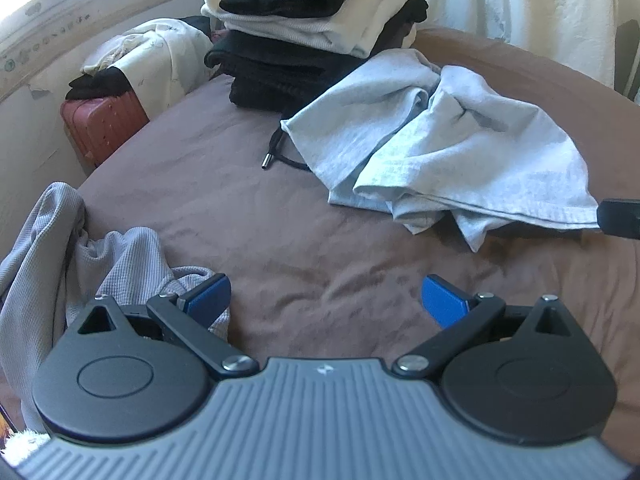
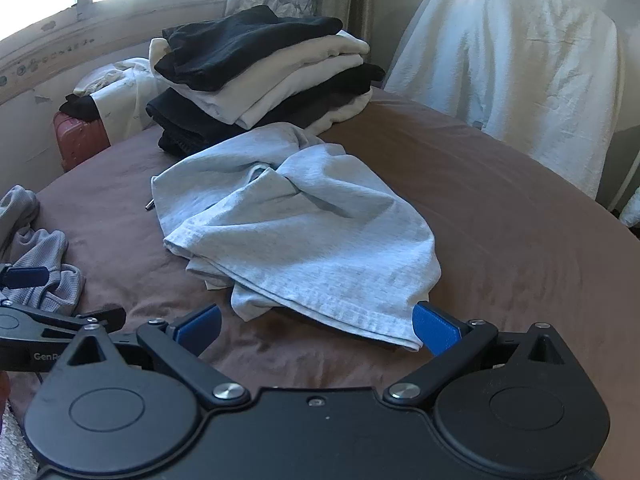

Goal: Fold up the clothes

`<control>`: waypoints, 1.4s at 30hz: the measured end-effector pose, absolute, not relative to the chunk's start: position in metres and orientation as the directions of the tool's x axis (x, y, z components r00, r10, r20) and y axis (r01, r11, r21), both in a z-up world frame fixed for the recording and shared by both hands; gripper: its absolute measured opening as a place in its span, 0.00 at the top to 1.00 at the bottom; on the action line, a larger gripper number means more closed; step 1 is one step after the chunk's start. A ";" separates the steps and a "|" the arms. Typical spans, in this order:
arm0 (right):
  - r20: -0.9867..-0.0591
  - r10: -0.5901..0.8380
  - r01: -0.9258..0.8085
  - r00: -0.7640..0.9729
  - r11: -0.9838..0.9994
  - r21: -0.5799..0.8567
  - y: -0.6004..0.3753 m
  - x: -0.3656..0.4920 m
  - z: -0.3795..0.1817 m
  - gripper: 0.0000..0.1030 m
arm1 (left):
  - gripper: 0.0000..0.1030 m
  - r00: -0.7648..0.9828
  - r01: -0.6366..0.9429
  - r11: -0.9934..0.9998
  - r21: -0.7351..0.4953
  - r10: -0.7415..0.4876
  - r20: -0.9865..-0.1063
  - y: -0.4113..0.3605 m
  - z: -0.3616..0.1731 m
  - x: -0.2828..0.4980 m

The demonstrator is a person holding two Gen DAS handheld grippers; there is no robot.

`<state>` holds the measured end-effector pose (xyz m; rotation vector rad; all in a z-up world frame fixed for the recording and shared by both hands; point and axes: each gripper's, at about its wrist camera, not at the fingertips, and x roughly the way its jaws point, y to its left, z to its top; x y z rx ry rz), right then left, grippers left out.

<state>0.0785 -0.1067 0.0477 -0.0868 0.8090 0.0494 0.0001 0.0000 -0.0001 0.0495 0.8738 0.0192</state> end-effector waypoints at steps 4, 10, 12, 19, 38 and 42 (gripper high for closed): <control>-0.724 0.016 -0.087 0.690 0.994 -0.061 -0.104 0.078 0.047 0.00 | 0.00 0.636 0.004 0.999 0.045 0.032 -0.771 0.000 -0.001 0.001; -0.723 0.023 -0.102 0.691 0.993 -0.065 -0.100 0.078 0.047 0.00 | 0.00 0.627 0.005 0.999 0.035 0.024 -0.779 0.001 -0.003 0.002; -0.723 0.026 -0.107 0.691 0.992 -0.067 -0.098 0.078 0.046 0.00 | 0.00 0.624 0.005 0.999 0.032 0.022 -0.781 0.001 -0.003 0.002; -0.723 0.022 -0.096 0.691 0.994 -0.061 -0.102 0.079 0.046 0.00 | 0.00 0.617 0.010 1.000 0.024 0.012 -0.787 0.001 -0.004 0.002; -0.727 0.022 -0.096 0.686 0.994 -0.060 -0.101 0.079 0.044 0.00 | 0.00 0.609 0.016 1.000 0.010 -0.002 -0.793 0.001 -0.006 0.003; -0.727 0.017 -0.094 0.687 0.993 -0.065 -0.101 0.079 0.043 0.00 | 0.00 0.603 0.022 1.000 0.000 -0.013 -0.798 0.000 -0.007 0.003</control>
